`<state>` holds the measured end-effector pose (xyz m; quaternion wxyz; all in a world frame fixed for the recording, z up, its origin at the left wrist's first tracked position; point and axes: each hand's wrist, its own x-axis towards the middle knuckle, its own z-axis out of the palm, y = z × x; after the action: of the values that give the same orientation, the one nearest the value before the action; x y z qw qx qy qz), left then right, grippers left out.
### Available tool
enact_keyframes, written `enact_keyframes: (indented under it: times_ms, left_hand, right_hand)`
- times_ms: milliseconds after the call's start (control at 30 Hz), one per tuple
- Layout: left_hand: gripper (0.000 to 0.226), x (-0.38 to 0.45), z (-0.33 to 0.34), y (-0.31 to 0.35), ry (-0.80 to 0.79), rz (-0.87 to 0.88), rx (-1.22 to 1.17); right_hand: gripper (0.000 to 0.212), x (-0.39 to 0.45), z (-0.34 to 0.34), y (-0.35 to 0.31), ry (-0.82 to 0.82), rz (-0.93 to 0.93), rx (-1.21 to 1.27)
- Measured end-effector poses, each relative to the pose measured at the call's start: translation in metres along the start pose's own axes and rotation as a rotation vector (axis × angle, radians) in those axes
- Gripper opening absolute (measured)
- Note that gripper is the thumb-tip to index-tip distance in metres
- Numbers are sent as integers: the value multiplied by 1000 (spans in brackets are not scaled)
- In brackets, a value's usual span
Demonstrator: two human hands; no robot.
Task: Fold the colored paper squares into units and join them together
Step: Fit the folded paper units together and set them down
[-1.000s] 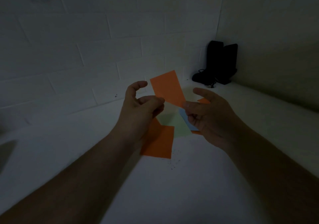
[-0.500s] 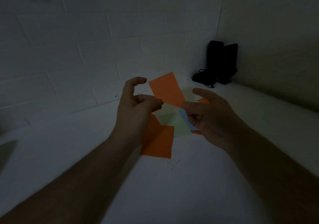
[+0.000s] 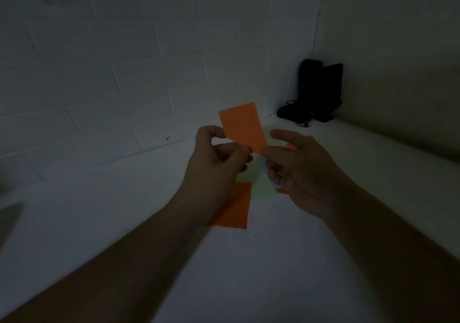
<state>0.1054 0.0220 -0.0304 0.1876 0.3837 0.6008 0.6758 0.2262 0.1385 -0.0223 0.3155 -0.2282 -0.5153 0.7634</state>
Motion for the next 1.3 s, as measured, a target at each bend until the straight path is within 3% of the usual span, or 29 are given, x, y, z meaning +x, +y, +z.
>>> enact_keyframes:
  times_ms: [133, 267, 400, 500, 600, 667, 833, 967, 1133, 1300]
  left_hand:
    - [44, -1, -4, -1, 49, 90, 117]
    - [50, -1, -9, 3, 23, 79, 224]
    - [39, -6, -11, 6, -165, 143, 462]
    - [55, -9, -8, 6, -225, 224, 558]
    - [70, -8, -6, 4, -170, 194, 482]
    - [62, -6, -7, 3, -134, 145, 398]
    - [10, -3, -6, 0, -80, 138, 306]
    - [15, 2, -10, 0, 29, 110, 267]
    - [7, 2, -8, -1, -43, 31, 118]
    - [5, 1, -6, -3, -75, 72, 124]
  right_hand:
    - [44, -6, 3, 2, -160, 0, -217]
    - [37, -4, 6, -2, -51, -54, -310]
    - [33, -2, 0, -10, 58, -148, -263]
    - [33, -3, -3, -11, 40, -159, -283]
    - [24, -8, 1, -8, -14, -170, -356]
    - [20, -11, 4, -6, -30, -207, -409]
    - [10, -10, 2, -5, 20, -307, -548]
    - [6, -8, 2, -4, 96, -338, -578]
    - [18, -5, -1, -5, 207, -419, -603]
    - [14, -7, -2, -7, 131, -419, -586]
